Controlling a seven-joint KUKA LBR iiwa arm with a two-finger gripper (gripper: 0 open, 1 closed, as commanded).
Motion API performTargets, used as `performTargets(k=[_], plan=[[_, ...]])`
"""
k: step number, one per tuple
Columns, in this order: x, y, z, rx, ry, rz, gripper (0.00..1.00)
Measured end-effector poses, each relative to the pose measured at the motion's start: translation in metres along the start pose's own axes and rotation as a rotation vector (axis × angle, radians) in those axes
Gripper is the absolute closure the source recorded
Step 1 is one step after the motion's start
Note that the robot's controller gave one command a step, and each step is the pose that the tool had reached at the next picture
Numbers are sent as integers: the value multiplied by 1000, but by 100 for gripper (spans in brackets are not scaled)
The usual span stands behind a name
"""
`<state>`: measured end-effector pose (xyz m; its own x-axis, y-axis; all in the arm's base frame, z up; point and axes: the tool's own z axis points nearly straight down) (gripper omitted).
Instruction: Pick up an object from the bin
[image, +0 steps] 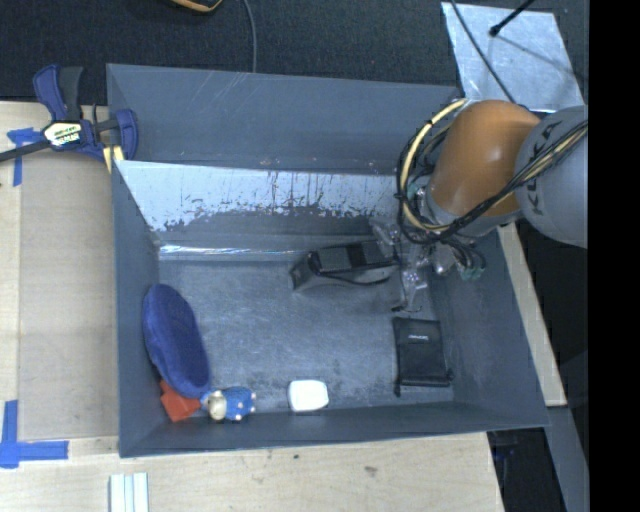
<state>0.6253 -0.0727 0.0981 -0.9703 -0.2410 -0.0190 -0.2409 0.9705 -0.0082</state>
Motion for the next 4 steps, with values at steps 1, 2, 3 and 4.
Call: performTargets(k=[1,2,3,4], plan=[[-1,2,0,-2,-1,67,0],[18,-16,-59,-5,10,-245,0],[80,-3,10,-11,23,-64,0],[92,-46,27,-18,15,-377,0]])
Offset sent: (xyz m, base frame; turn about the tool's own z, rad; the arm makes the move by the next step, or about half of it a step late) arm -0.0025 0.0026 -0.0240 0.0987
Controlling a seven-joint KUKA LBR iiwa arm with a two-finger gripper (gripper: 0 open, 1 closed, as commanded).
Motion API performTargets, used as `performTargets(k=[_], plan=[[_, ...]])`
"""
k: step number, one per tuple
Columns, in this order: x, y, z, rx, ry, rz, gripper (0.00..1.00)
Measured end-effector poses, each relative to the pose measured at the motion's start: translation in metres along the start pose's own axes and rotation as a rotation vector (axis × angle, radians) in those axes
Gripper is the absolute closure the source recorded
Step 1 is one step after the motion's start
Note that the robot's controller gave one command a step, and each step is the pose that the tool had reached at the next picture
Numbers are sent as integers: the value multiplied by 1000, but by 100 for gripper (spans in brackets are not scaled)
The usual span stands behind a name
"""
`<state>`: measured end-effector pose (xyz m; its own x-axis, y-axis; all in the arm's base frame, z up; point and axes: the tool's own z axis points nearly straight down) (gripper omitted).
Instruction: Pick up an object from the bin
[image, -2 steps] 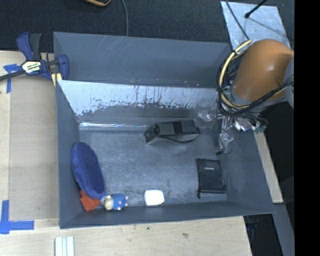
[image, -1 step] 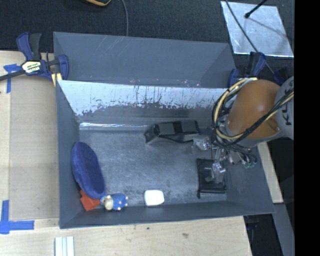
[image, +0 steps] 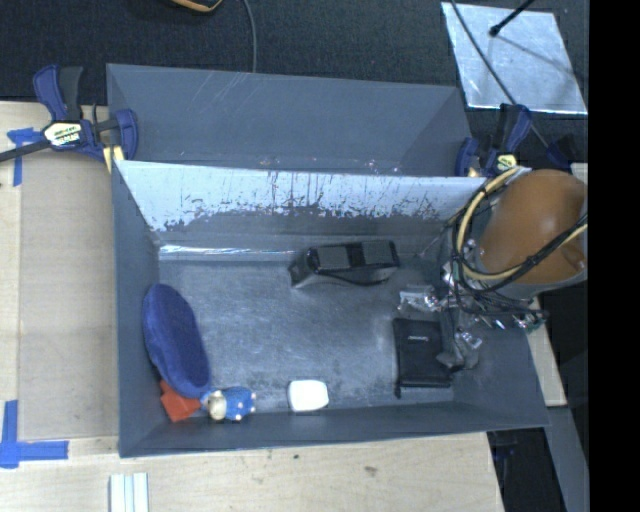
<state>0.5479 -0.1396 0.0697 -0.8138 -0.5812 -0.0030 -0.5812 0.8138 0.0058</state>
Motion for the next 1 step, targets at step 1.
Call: performTargets(k=[1], plan=[[34,34,-3,6,2,66,0]])
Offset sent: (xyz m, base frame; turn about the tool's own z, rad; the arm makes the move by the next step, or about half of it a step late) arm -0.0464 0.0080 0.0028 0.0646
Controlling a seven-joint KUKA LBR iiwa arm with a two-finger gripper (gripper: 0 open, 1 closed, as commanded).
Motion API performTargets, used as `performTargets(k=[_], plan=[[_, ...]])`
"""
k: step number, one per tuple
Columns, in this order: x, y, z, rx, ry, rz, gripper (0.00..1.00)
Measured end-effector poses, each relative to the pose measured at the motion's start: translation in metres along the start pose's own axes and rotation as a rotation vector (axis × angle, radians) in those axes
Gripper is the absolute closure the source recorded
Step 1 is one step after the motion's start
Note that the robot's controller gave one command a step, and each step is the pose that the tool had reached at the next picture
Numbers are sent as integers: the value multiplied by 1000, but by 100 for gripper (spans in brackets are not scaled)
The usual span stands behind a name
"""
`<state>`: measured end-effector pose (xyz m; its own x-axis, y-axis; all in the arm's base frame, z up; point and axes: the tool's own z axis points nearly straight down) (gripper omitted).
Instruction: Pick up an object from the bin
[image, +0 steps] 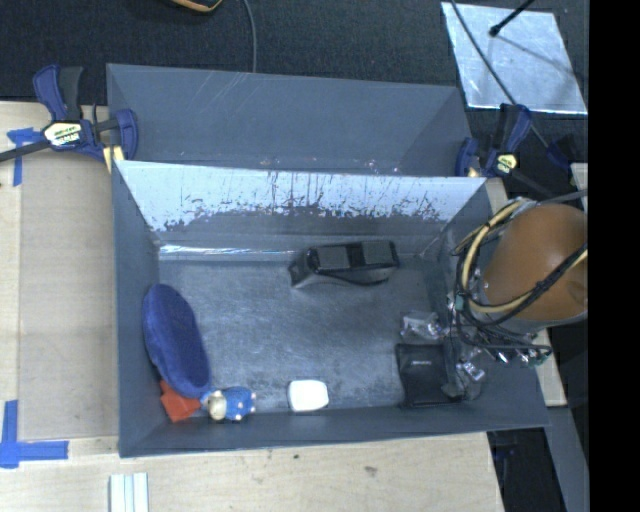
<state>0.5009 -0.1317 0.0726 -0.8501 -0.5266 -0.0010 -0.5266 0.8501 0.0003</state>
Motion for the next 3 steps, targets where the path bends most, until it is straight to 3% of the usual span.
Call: performTargets(k=[1,2,3], plan=[[-2,-1,0,2,-3,-2,100],[-13,4,-81,8,-8,-27,100],[1,16,-272,10,-8,-67,100]])
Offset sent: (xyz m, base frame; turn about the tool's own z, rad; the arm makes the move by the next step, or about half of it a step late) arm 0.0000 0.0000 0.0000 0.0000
